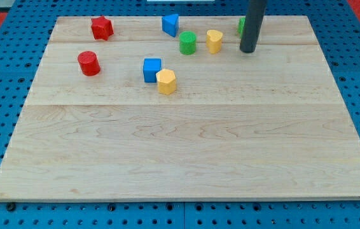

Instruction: Place the yellow heart towards the left center

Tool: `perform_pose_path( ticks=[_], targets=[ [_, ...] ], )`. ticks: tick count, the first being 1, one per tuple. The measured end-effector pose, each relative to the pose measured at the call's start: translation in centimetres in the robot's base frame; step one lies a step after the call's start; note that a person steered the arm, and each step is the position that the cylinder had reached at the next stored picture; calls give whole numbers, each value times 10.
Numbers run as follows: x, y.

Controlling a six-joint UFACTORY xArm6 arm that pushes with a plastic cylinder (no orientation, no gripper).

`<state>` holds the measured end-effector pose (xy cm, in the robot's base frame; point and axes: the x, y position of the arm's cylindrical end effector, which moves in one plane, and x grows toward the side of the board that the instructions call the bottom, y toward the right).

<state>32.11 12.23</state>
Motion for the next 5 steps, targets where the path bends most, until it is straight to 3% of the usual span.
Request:
perform_pose_path(
  ticks=[1,2,4,5],
  targets=[
    [29,-54],
    [18,-81],
    [-7,8],
    [-42,4]
  ],
)
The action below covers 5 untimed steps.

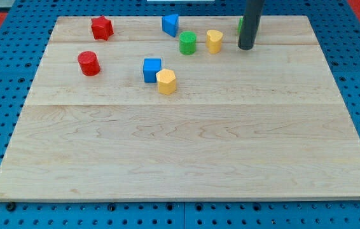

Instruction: Place the yellow heart towards the left center

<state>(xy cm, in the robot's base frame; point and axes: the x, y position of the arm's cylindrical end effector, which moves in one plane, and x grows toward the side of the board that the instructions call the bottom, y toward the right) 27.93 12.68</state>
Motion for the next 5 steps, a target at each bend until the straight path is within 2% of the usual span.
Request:
perform_pose_path(
  ticks=[2,3,4,5],
  targets=[
    [-9,-115],
    [-10,-128],
    [-37,-111],
    [-35,-172]
  ],
)
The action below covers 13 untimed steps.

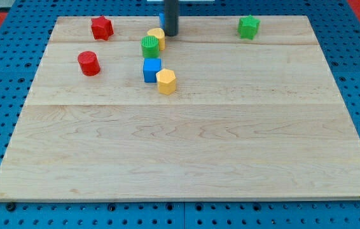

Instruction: Place the yellow heart towards the left center

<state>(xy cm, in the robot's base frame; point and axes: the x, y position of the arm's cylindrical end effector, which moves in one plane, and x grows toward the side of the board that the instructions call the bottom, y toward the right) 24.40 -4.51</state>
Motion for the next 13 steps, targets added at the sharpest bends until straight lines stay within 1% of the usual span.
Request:
perform_pose_path(
  ticks=[1,2,3,4,5,6,7,8,9,10,11,13],
  targets=[
    [21,-42],
    [53,-20],
    [95,-35],
    [104,-72],
    [86,-61],
    [78,-85],
    [113,-106],
    [133,-121],
    [150,-88],
    [159,-118],
    [159,-140],
    [159,-124]
  ],
)
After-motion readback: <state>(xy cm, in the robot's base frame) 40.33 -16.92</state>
